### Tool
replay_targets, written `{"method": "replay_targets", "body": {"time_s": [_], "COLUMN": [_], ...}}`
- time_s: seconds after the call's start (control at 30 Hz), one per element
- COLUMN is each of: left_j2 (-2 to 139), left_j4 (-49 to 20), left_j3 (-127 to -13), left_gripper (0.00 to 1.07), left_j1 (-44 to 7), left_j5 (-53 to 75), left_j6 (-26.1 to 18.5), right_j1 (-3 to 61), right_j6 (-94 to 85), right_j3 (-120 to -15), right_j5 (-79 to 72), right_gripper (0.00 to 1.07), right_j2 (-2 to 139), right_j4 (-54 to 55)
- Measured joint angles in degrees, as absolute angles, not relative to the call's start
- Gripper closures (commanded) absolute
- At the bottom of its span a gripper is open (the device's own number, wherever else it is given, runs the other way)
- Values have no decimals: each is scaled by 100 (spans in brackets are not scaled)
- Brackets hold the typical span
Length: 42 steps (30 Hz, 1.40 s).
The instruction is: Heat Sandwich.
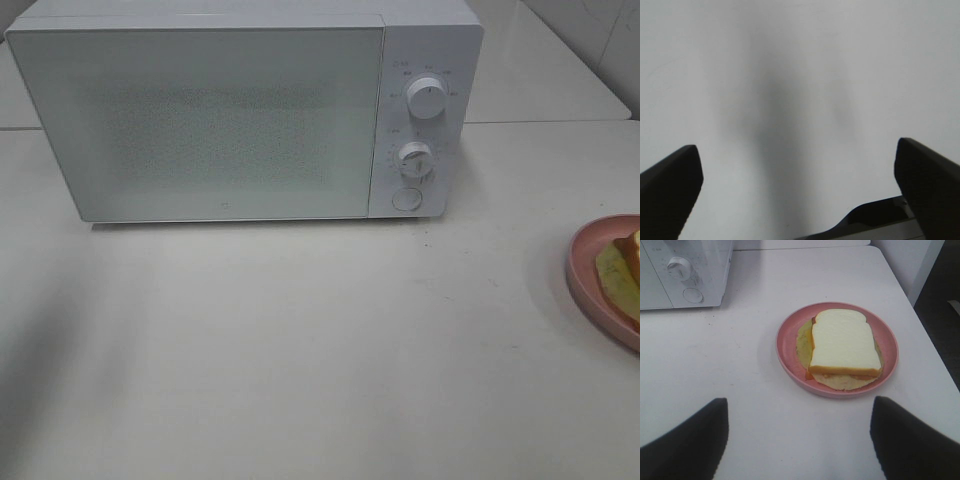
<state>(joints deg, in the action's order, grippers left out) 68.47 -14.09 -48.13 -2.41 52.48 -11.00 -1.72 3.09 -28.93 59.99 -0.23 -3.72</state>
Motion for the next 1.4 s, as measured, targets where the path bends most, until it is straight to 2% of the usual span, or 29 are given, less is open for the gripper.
{"method": "replay_targets", "body": {"time_s": [0.03,0.07,0.13,0.27,0.47,0.6,0.87,1.03,1.4], "left_j2": [6847,6686,6515,6085,5392,4246,3197,2538,1427], "left_j4": [-1409,-1226,-1140,-1129,-1129,-1129,-1083,-831,-751], "left_j3": [-4813,-4813,-4813,-4813,-4744,-4154,-3489,-2934,-2876], "left_gripper": [5,5,5,5,5,5,5,5,5], "left_j1": [-241,126,418,567,573,573,550,298,218], "left_j5": [5248,5523,5707,5970,6182,6176,6154,6113,5987], "left_j6": [-1100,-1083,-1031,-1026,-1037,-1094,-1094,-1094,-1094], "right_j1": [-172,-172,-172,-172,-172,-172,-172,-172,-172], "right_j6": [309,309,309,309,309,309,309,309,309], "right_j3": [-2893,-2893,-2893,-2893,-2893,-2893,-2893,-2893,-2893], "right_j5": [5999,5999,5999,5999,5999,5999,5999,5999,5999], "right_gripper": [32,32,32,32,32,32,32,32,32], "right_j2": [-23,-23,-23,-23,-23,-23,-23,-23,-23], "right_j4": [-372,-372,-372,-372,-372,-372,-372,-372,-372]}}
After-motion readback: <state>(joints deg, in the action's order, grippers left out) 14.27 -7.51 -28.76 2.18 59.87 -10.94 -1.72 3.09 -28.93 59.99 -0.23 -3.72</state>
